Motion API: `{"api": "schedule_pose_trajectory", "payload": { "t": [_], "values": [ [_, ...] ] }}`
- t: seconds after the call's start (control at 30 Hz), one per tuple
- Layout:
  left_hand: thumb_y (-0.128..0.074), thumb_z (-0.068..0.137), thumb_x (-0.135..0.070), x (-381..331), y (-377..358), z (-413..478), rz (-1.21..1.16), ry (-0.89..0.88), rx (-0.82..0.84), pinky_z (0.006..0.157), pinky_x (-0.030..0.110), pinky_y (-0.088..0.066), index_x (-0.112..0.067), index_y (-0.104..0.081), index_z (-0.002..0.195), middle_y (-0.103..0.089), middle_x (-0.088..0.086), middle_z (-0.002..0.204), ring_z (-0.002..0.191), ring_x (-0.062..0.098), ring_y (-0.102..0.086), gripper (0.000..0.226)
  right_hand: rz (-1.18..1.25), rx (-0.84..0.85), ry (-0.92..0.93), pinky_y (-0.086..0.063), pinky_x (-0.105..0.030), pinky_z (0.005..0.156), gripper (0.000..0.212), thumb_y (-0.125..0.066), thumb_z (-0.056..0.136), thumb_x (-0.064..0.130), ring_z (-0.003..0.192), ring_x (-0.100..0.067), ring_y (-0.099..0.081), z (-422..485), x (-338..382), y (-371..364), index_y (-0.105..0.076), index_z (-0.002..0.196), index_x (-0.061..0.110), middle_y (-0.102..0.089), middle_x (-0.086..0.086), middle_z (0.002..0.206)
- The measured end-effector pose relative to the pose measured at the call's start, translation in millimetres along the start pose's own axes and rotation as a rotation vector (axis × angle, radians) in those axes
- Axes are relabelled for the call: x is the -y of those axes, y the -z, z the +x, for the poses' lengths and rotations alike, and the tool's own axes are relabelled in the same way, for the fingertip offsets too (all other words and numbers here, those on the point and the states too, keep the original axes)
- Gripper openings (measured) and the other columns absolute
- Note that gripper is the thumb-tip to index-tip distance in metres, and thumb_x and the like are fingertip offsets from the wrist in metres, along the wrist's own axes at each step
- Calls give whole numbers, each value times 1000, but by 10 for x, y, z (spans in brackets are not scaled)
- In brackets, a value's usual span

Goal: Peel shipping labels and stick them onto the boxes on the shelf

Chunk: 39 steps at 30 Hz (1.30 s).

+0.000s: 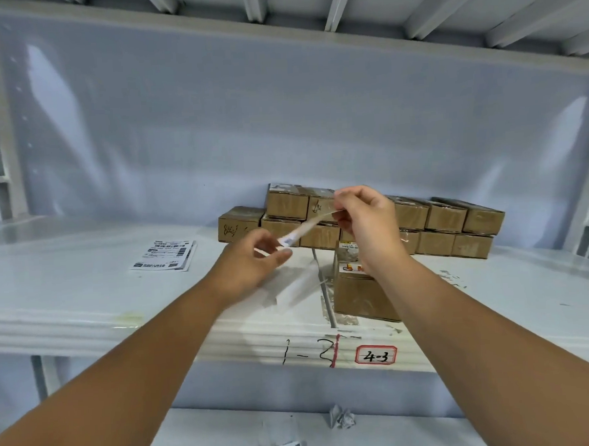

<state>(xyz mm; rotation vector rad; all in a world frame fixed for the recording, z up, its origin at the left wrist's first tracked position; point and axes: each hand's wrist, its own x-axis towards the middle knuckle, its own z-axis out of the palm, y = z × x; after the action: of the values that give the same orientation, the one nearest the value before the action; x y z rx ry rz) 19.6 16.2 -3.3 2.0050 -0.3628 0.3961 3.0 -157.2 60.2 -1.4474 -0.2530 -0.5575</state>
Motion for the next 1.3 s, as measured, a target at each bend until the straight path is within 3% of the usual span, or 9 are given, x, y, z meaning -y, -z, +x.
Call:
{"api": "schedule_pose_trajectory", "payload": {
  "t": [0.1,0.2,0.4,0.53,0.67,0.87,1.0,1.1,1.3],
  "values": [
    [-66,85,-35,-93,-127,-122,128,-129,55,58,21,-46,-22,-61,84,-54,-9,97,92,10,-54,15,53,-43,-6,-47,-23,61,23,-56,87,-1,65,-14,-54,26,17,56,-62,74,16,-59,1,72],
    [-68,82,-37,-132,-195,-181,166,-196,116,81,25,-46,-28,-63,83,-56,-12,100,101,6,-53,10,73,-114,-20,-46,-23,64,22,-55,87,-4,67,-13,-54,36,23,145,-61,80,16,-58,0,78],
    [-47,96,-16,-75,-272,-246,478,-257,108,96,24,-40,-18,-50,129,-53,-1,132,117,16,-51,33,99,-187,-58,-50,-33,81,23,-55,86,-4,78,-16,-57,9,8,330,-62,81,17,-61,0,83],
    [-35,100,-15,-104,-299,-302,533,-218,-11,90,30,-44,-16,-39,133,-42,1,140,112,20,-55,33,109,-196,-62,-51,-34,84,22,-55,86,-4,79,-17,-59,-16,31,399,-63,81,16,-63,-2,85],
    [-41,91,0,-84,-301,-289,542,-113,-91,77,30,-44,-12,-45,113,-54,7,116,96,20,-54,25,128,-187,-66,-52,-30,77,22,-54,88,-5,74,-16,-58,-64,84,440,-63,83,14,-62,-2,85],
    [-52,89,-21,-15,-262,-203,635,48,-54,75,30,-49,-12,-69,86,-62,3,100,86,21,-58,19,110,-178,-68,-50,-24,67,24,-53,88,-6,71,-15,-55,-134,132,474,-62,79,15,-61,-2,84],
    [-40,92,-34,-46,-260,-212,837,150,4,77,30,-41,-24,-64,108,-63,2,111,104,26,-51,31,84,-163,-61,-51,-25,70,25,-53,88,-5,73,-14,-56,-154,153,504,-63,76,15,-61,-1,83],
    [-33,94,-42,-67,-255,-212,876,246,62,94,36,-35,-33,-50,130,-49,7,133,129,32,-33,41,69,-161,-60,-51,-28,76,25,-53,88,-4,76,-15,-57,-159,155,529,-64,76,15,-61,0,84],
    [-29,91,-58,-104,-268,-235,985,428,77,112,51,-10,-32,-40,138,-21,20,150,141,42,-3,55,-15,-162,-52,-49,-33,80,34,-49,87,-10,89,-21,-61,-144,111,576,-64,77,19,-64,1,86]
  ]
}}
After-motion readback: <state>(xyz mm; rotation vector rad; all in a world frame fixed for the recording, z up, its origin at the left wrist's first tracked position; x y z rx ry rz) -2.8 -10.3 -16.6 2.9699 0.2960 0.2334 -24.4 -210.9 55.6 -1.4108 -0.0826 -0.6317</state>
